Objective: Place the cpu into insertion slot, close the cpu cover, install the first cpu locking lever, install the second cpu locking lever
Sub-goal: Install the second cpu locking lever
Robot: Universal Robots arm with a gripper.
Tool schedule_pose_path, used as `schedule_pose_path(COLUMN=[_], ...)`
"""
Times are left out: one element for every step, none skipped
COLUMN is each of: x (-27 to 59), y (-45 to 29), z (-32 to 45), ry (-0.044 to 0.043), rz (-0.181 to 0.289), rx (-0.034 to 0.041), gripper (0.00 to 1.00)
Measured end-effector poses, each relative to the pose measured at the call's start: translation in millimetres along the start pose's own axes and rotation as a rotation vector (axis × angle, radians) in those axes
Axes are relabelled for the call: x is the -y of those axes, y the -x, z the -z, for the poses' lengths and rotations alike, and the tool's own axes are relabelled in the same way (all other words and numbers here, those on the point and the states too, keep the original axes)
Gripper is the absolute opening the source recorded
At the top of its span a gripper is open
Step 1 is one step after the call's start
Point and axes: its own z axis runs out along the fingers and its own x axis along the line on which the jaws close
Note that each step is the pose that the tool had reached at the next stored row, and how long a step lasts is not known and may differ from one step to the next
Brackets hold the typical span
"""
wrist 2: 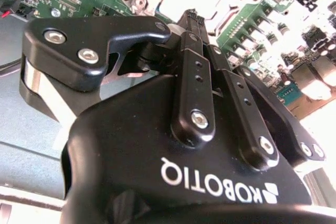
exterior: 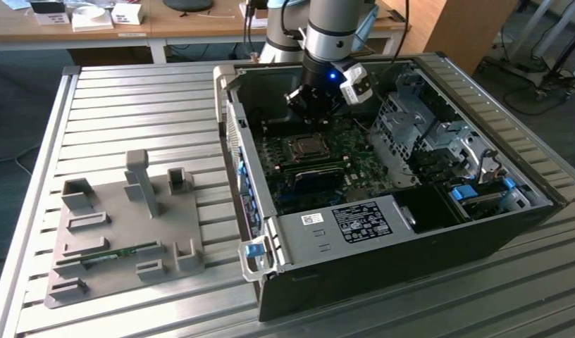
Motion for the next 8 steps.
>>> schedule_pose_path(x=[-0.1,-0.1,-0.1,-0.2,-0.2,-0.2,-0.2,-0.2], y=[0.0,0.1,0.1,0.2,0.2,0.2,0.2,0.2], z=[0.8,1.6,2.6,3.2,3.3,3.3,3.3,3.5], ry=[0.0,0.0,0.0,0.0,0.0002,0.0002,0.0004,0.0001], rz=[0.0,0.0,0.0,0.0,0.0,0.0,0.0,0.0], rx=[-0.0001,-0.0001,0.0,0.0001,0.0001,0.0002,0.0001,0.0001], gripper=[0.1,0.1,0.1,0.1,0.1,0.1,0.1,0.1])
